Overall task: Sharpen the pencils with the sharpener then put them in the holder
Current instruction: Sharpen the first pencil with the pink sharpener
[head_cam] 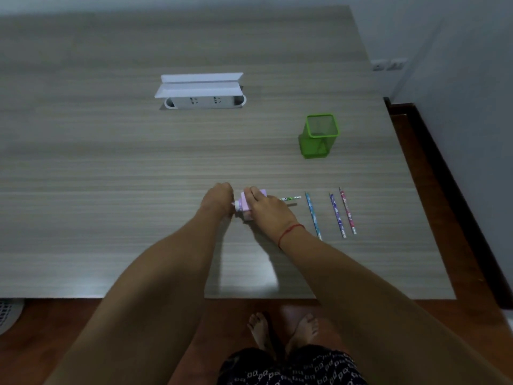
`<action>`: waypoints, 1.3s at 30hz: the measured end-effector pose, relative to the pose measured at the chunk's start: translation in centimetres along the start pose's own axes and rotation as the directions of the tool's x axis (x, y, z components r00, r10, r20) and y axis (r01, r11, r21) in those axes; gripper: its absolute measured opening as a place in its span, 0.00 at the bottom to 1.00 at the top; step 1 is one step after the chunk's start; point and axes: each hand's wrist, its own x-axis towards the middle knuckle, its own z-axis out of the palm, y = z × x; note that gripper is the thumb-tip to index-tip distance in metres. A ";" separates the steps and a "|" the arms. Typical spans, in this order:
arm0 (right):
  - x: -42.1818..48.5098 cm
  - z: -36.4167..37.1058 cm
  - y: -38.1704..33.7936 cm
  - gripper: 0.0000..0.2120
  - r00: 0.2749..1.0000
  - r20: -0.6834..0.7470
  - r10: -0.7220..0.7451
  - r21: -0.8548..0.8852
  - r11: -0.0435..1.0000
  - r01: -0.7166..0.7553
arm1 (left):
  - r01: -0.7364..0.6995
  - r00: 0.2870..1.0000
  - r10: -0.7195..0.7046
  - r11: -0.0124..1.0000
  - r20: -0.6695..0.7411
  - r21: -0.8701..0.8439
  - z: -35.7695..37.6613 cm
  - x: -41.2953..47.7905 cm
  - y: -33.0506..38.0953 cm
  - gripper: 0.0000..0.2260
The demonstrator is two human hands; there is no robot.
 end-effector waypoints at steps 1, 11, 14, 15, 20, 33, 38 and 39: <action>0.1 -0.1 -0.1 0.19 1.000 0.014 0.012 -0.010 1.000 -0.012 | -0.019 0.999 0.019 1.000 -0.043 0.002 0.0 0.3 0.1 0.09; 0.4 -0.6 -0.5 0.21 0.991 0.073 0.115 -0.066 0.992 -0.110 | -0.104 0.988 0.100 0.994 -0.119 -0.022 -2.3 0.8 0.0 0.08; 0.1 -0.9 -0.6 0.29 0.986 0.144 0.086 -0.035 0.996 -0.082 | -0.098 0.979 0.107 0.993 0.171 -0.059 -6.5 0.7 0.5 0.04; 0.0 -0.8 -0.6 0.29 0.985 0.139 0.099 -0.039 0.995 -0.094 | -0.056 0.946 0.076 0.996 0.315 -0.072 -7.5 0.2 1.0 0.03; 0.1 -1.6 -0.7 0.26 0.985 0.144 0.096 -0.084 0.993 -0.085 | 0.093 0.749 -0.091 0.995 0.657 0.033 -6.4 -1.3 1.7 0.12; 1.5 1.1 -0.2 0.19 0.989 -0.134 0.068 -0.006 0.998 -0.069 | 0.032 0.999 -0.035 0.996 0.025 0.085 -0.2 0.0 0.0 0.14; 1.4 1.0 -0.2 0.20 0.991 -0.102 0.086 -0.014 0.996 -0.088 | -0.016 0.999 0.019 0.997 -0.046 0.071 -0.1 1.0 -0.4 0.14; 1.4 1.0 -0.2 0.20 0.993 -0.087 0.083 -0.020 0.996 -0.085 | -0.028 0.997 0.032 0.998 -0.075 0.054 -0.2 1.2 -0.6 0.11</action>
